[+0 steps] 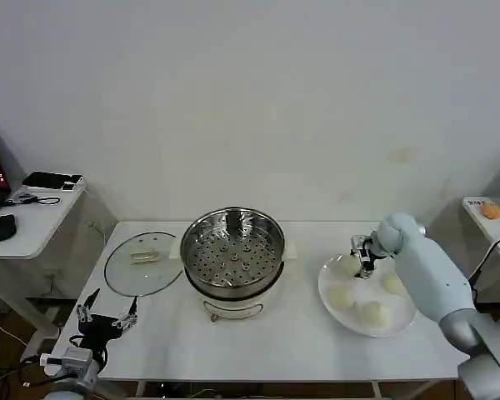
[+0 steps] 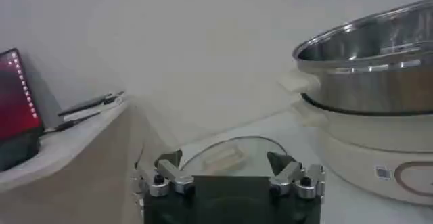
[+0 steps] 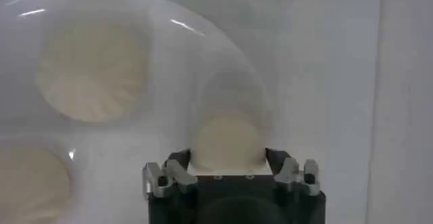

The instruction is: Take steamed baozi put them in steamer then cover it.

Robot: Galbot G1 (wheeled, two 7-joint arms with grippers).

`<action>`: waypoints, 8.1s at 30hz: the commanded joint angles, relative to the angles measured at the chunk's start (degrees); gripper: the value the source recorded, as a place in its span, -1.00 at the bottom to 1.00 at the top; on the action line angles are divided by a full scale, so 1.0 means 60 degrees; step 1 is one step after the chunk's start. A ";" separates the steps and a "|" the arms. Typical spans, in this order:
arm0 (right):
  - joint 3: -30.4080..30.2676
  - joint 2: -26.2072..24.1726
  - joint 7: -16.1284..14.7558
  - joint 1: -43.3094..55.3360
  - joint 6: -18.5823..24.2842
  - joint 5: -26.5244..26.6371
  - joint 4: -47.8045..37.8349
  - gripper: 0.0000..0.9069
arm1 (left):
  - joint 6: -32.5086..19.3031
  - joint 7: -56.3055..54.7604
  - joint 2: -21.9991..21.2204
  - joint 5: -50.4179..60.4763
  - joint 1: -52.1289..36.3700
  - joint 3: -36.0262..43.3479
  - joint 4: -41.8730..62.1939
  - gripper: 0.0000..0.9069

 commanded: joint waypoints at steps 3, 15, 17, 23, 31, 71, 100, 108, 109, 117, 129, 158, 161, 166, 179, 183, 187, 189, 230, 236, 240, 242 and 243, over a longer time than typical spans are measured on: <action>0.0066 -0.0089 -0.0052 -0.0028 -0.0055 0.0165 0.0159 0.62 | 0.0017 0.0009 -0.0013 0.0016 -0.0023 0.0022 0.0016 1.00; -0.0573 -0.1554 -0.0756 0.0826 -0.0700 0.1783 0.2697 0.64 | 0.0042 -0.0049 -0.0002 0.0009 -0.0019 0.0004 -0.0114 1.00; -0.0754 -0.1680 -0.0847 0.1011 -0.0848 0.2019 0.3081 0.62 | 0.0045 -0.0063 0.0009 0.0009 -0.0018 0.0027 -0.0100 1.00; -0.1721 -0.1932 -0.1207 0.1998 -0.1277 0.3041 0.4110 0.62 | 0.0057 -0.0079 -0.0034 0.0009 -0.0068 0.0063 -0.0156 1.00; -0.2680 -0.1227 -0.1463 0.3727 -0.0787 0.3931 0.3534 0.62 | 0.0047 -0.0136 -0.0073 0.0006 -0.0067 0.0035 -0.0138 1.00; -0.4405 0.1696 0.0080 0.3916 0.6308 -0.1750 0.4476 0.62 | 0.0219 -0.0117 -0.0462 0.0485 0.0415 -0.0157 -0.0340 1.00; -0.4472 0.3887 0.2061 0.3276 0.6132 -0.2470 0.0329 0.64 | 0.0202 -0.0128 -0.0490 0.0472 0.0315 -0.0268 -0.0053 1.00; -0.4520 0.3932 0.2031 0.3309 0.6122 -0.2435 0.0314 0.64 | 0.0200 -0.0142 -0.0508 0.0469 0.0348 -0.0282 -0.0037 1.00; -0.4553 0.3937 0.2013 0.3317 0.6152 -0.2407 0.0318 0.64 | 0.0202 -0.0138 -0.0502 0.0469 0.0367 -0.0287 -0.0047 1.00; -0.4624 0.4026 0.1962 0.3301 0.6124 -0.2301 0.0317 0.64 | 0.0203 -0.0138 -0.0530 0.0475 0.0428 -0.0317 -0.0094 1.00; -0.4672 0.3853 0.1956 0.3420 0.6035 -0.2144 0.0492 1.00 | 0.0206 -0.0133 -0.0542 0.0484 0.0409 -0.0321 -0.0071 1.00; -0.4066 -0.2536 0.0219 0.4544 -0.2632 0.6930 0.6359 1.00 | 0.0249 -0.0041 -0.0558 0.0370 0.0587 -0.0398 -0.0667 1.00; -0.3622 -0.3256 -0.0706 0.4148 -0.3794 0.6807 0.6683 1.00 | 0.0256 -0.0027 -0.0507 0.0259 0.0615 -0.0331 -0.0760 1.00; -0.3446 -0.4436 -0.1275 0.3397 -0.4493 0.6832 0.7039 1.00 | 0.0275 -0.0068 -0.0456 0.0127 0.0504 -0.0275 -0.0856 1.00; -0.3578 -0.4896 -0.1715 0.1501 -0.4545 0.6324 0.6610 1.00 | 0.0357 -0.0139 -0.0425 0.0182 0.0572 0.0020 -0.0795 1.00; -0.3810 -0.4357 -0.1762 0.1437 -0.4470 0.5942 0.6063 1.00 | 0.0352 -0.0204 -0.0482 0.0220 0.0618 0.0108 -0.0640 1.00; -0.3864 -0.3844 -0.1728 0.1298 -0.4285 0.5602 0.5615 1.00 | 0.0352 -0.0205 -0.0530 0.0256 0.0630 0.0117 -0.0598 1.00; -0.3847 -0.3671 -0.1717 0.1238 -0.4250 0.5528 0.5444 1.00 | 0.0354 -0.0194 -0.0512 0.0243 0.0622 0.0072 -0.0592 1.00; -0.4254 -0.1752 -0.1745 0.0944 -0.3291 0.3989 0.3205 1.00 | 0.0354 -0.0184 -0.0496 0.0254 0.0433 -0.0016 0.0015 1.00; -0.4238 -0.1666 -0.1785 0.0871 -0.3181 0.3794 0.3155 1.00 | 0.0354 -0.0183 -0.0484 0.0254 0.0398 -0.0022 0.0064 1.00; -0.4243 -0.1636 -0.1797 0.0849 -0.3122 0.3731 0.3077 1.00 | 0.0356 -0.0177 -0.0502 0.0259 0.0382 -0.0015 0.0087 1.00; -0.4243 -0.1621 -0.1783 0.0829 -0.3102 0.3699 0.3046 1.00 | 0.0355 -0.0179 -0.0511 0.0268 0.0376 -0.0007 0.0095 1.00; -0.4247 -0.1610 -0.1765 0.0823 -0.3102 0.3697 0.3031 1.00 | 0.0356 -0.0179 -0.0513 0.0269 0.0374 -0.0002 0.0100 1.00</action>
